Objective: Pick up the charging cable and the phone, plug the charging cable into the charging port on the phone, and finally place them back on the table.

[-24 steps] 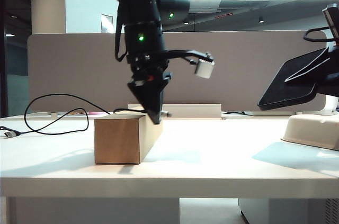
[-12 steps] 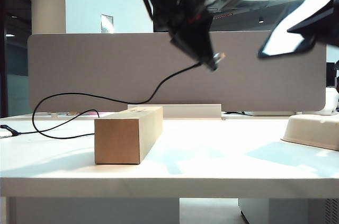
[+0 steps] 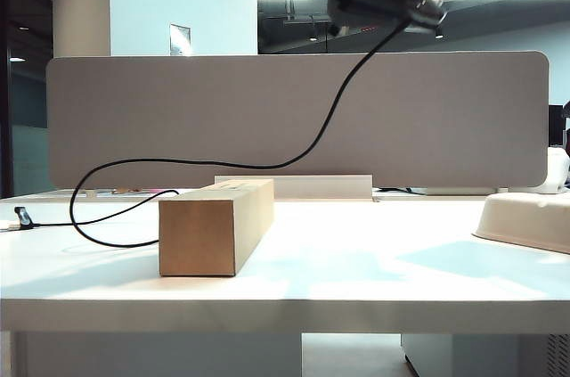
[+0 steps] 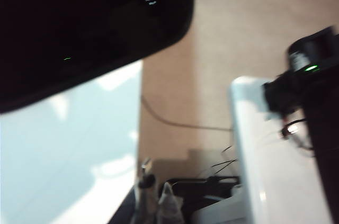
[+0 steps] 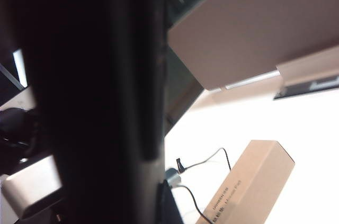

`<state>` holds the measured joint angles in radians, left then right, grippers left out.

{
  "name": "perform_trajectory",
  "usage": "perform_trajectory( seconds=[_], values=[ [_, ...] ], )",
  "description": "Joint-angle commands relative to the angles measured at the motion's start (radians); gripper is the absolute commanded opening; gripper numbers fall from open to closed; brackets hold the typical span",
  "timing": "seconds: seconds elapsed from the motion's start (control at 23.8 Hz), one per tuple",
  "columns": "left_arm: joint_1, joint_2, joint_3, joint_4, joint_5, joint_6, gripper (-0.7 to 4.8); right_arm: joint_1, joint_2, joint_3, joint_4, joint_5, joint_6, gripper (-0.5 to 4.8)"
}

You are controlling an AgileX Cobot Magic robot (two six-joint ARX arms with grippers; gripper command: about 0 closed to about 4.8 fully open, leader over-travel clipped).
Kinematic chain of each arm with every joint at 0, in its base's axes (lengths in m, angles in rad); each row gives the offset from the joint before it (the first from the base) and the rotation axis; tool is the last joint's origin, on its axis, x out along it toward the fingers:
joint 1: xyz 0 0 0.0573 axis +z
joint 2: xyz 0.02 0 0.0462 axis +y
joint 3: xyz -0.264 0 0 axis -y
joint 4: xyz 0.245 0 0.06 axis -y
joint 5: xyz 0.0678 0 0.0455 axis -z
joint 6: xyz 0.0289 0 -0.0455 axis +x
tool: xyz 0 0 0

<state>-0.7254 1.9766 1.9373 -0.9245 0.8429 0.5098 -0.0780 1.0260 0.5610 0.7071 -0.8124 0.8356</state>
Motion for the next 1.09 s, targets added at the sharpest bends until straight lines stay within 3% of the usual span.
perform_trajectory(
  seconds=[0.04, 0.21, 0.46, 0.59, 0.8, 1.09],
  values=[
    [-0.002, -0.006, 0.008, 0.011, 0.113, -0.010, -0.06, 0.001, -0.019, 0.017, 0.044, -0.001, 0.050, -0.06],
    [0.003, -0.006, 0.008, 0.057, 0.269, -0.014, -0.06, 0.001, -0.019, 0.017, 0.077, -0.026, 0.139, -0.06],
    [0.025, -0.006, 0.008, 0.070, 0.309, -0.013, -0.06, 0.001, -0.019, 0.017, 0.146, -0.029, 0.219, -0.06],
    [0.055, -0.005, 0.008, 0.128, 0.460, -0.067, -0.06, 0.002, -0.019, 0.017, 0.177, -0.043, 0.247, -0.06],
    [0.060, -0.005, 0.008, 0.210, 0.483, -0.164, -0.06, 0.003, -0.019, 0.017, 0.188, -0.043, 0.264, -0.06],
    [0.045, 0.008, 0.006, 0.212, 0.489, -0.184, -0.06, 0.003, -0.019, 0.017, 0.189, -0.039, 0.265, -0.06]
  ],
)
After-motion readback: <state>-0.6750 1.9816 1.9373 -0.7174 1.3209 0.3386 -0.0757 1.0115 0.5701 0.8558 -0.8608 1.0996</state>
